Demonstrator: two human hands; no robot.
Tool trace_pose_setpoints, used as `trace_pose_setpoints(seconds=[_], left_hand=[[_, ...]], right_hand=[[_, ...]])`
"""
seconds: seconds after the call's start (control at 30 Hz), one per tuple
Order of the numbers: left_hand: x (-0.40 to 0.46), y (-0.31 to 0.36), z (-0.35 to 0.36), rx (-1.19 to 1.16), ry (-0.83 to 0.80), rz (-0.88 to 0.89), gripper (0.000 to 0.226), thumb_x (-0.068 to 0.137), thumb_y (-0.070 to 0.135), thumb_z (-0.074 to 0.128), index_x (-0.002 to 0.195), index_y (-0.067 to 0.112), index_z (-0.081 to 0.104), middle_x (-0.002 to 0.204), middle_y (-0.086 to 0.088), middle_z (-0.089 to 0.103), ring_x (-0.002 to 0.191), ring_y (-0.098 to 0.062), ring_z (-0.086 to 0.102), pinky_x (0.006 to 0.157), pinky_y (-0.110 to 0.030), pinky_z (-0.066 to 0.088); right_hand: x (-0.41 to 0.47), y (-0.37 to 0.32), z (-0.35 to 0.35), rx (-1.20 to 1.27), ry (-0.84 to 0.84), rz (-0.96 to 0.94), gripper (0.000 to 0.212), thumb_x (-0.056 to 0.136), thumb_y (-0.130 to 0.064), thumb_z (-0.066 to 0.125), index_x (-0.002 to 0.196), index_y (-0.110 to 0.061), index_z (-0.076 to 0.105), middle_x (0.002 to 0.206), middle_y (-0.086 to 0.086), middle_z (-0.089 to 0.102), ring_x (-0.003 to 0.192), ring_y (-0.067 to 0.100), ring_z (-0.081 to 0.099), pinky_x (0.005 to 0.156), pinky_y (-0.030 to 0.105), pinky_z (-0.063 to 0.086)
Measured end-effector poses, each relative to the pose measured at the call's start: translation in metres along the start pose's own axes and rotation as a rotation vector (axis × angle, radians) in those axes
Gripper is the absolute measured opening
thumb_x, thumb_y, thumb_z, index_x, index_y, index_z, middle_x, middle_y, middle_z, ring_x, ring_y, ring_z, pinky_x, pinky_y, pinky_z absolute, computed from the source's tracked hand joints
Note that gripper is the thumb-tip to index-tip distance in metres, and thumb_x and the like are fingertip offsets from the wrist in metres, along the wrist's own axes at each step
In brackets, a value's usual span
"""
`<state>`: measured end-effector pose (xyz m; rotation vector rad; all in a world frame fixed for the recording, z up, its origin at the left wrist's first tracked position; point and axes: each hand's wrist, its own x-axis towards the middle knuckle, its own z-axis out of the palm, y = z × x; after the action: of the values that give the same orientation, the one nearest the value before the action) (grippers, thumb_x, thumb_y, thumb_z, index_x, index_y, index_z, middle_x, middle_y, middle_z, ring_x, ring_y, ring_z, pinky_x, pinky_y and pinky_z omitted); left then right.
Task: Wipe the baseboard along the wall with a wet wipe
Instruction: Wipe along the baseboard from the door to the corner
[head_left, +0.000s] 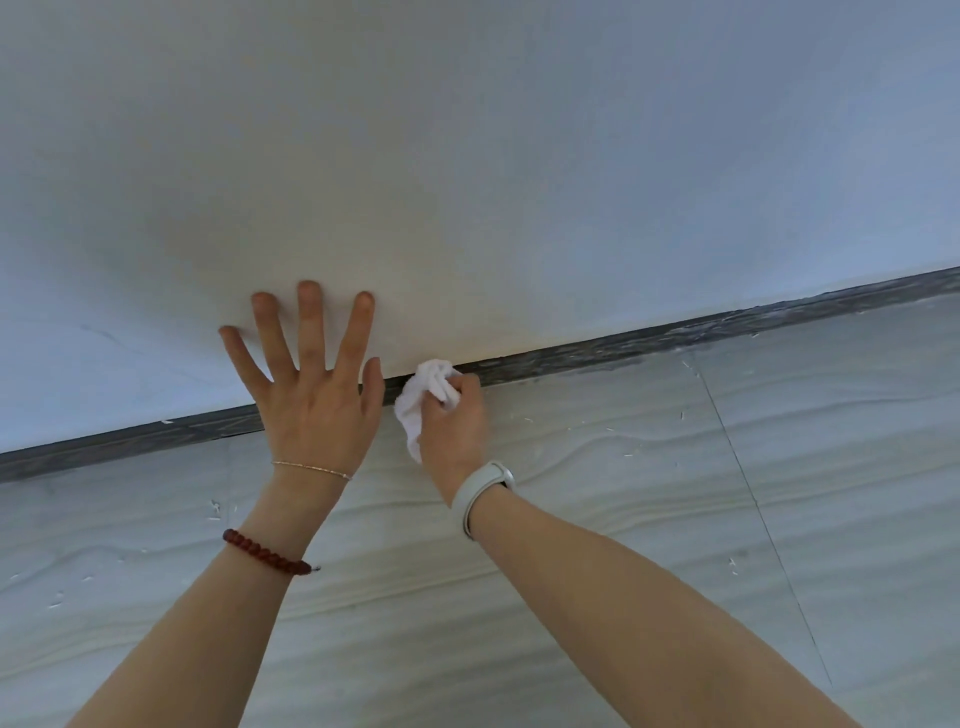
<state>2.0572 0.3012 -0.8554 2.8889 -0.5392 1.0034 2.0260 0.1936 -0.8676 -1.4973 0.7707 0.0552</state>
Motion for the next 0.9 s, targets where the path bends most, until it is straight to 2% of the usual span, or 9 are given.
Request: trace_pose_setpoints(seconds=[0.13, 0.23, 0.37, 0.43, 0.53, 0.63, 0.7, 0.8, 0.9], left_hand=[[0.002, 0.001, 0.011, -0.019, 0.068, -0.012, 0.074, 0.090, 0.033, 0.052, 0.148, 0.031, 0.006, 0.153, 0.003, -0.023, 0.139, -0.038, -0.010, 0.111, -0.057, -0.005], [0.002, 0.004, 0.016, -0.043, 0.076, -0.038, 0.076, 0.090, 0.037, 0.051, 0.148, 0.031, 0.003, 0.153, 0.004, -0.025, 0.141, -0.029, -0.021, 0.109, -0.062, 0.001], [0.001, 0.010, 0.022, -0.049, 0.084, -0.084, 0.080, 0.089, 0.040, 0.052, 0.148, 0.031, -0.003, 0.151, 0.004, -0.029, 0.140, -0.029, -0.024, 0.110, -0.062, 0.001], [0.001, 0.013, 0.024, -0.055, 0.093, -0.105, 0.082, 0.089, 0.041, 0.052, 0.147, 0.032, -0.006, 0.150, 0.005, -0.031, 0.138, -0.027, -0.027, 0.111, -0.057, -0.006], [0.002, 0.015, 0.027, -0.052, 0.105, -0.111, 0.084, 0.088, 0.041, 0.053, 0.147, 0.031, -0.006, 0.150, 0.005, -0.031, 0.140, -0.031, -0.023, 0.112, -0.054, -0.008], [-0.001, 0.012, 0.027, -0.023, 0.118, -0.098, 0.082, 0.089, 0.038, 0.054, 0.148, 0.030, -0.002, 0.152, 0.003, -0.027, 0.136, -0.039, -0.007, 0.112, -0.054, -0.004], [-0.003, 0.005, 0.026, 0.008, 0.131, -0.068, 0.078, 0.089, 0.035, 0.055, 0.148, 0.029, 0.005, 0.154, 0.001, -0.022, 0.132, -0.041, 0.001, 0.112, -0.054, 0.001], [-0.006, -0.001, 0.023, 0.027, 0.124, -0.033, 0.076, 0.089, 0.033, 0.055, 0.148, 0.029, 0.009, 0.155, 0.000, -0.019, 0.132, -0.041, 0.003, 0.111, -0.053, 0.004], [-0.006, 0.001, 0.024, 0.035, 0.112, -0.039, 0.076, 0.090, 0.032, 0.054, 0.149, 0.029, 0.005, 0.154, 0.001, -0.022, 0.133, -0.039, 0.000, 0.112, -0.052, -0.001]], right_hand=[[0.026, 0.000, -0.030, 0.034, 0.207, 0.053, 0.010, 0.087, -0.004, 0.046, 0.083, -0.012, 0.047, 0.067, -0.004, 0.044, 0.069, 0.015, 0.045, 0.053, 0.016, 0.036], [0.047, -0.003, -0.081, 0.129, 0.462, 0.035, 0.028, 0.084, 0.000, 0.048, 0.065, -0.018, 0.037, 0.064, -0.003, 0.040, 0.062, 0.014, 0.040, 0.053, 0.016, 0.034], [0.069, -0.016, -0.139, 0.204, 0.829, -0.021, 0.030, 0.084, 0.000, 0.046, 0.067, -0.022, 0.035, 0.069, 0.000, 0.044, 0.067, 0.017, 0.046, 0.056, 0.014, 0.038], [0.070, -0.023, -0.136, 0.178, 0.774, -0.069, 0.019, 0.087, 0.001, 0.042, 0.079, -0.016, 0.042, 0.066, -0.005, 0.047, 0.064, 0.011, 0.055, 0.055, 0.011, 0.041], [0.049, -0.018, -0.092, 0.028, 0.517, -0.132, 0.017, 0.091, 0.003, 0.039, 0.091, -0.012, 0.046, 0.064, -0.006, 0.053, 0.048, -0.012, 0.056, 0.052, 0.002, 0.038], [0.016, 0.001, -0.040, 0.007, 0.161, -0.123, 0.016, 0.091, 0.005, 0.041, 0.089, -0.007, 0.051, 0.065, -0.009, 0.049, 0.052, -0.015, 0.054, 0.051, 0.001, 0.036], [0.009, 0.010, -0.015, 0.029, 0.040, -0.055, 0.013, 0.089, 0.000, 0.046, 0.094, -0.008, 0.055, 0.070, -0.010, 0.049, 0.060, -0.006, 0.052, 0.058, 0.012, 0.039], [0.021, 0.016, -0.017, 0.157, 0.056, 0.100, 0.012, 0.087, -0.004, 0.049, 0.088, -0.015, 0.053, 0.077, 0.000, 0.054, 0.066, 0.009, 0.049, 0.064, 0.024, 0.042], [0.047, 0.017, -0.063, 0.300, 0.324, 0.128, 0.023, 0.085, -0.003, 0.049, 0.072, -0.021, 0.048, 0.070, 0.000, 0.052, 0.069, 0.021, 0.052, 0.065, 0.035, 0.042]])
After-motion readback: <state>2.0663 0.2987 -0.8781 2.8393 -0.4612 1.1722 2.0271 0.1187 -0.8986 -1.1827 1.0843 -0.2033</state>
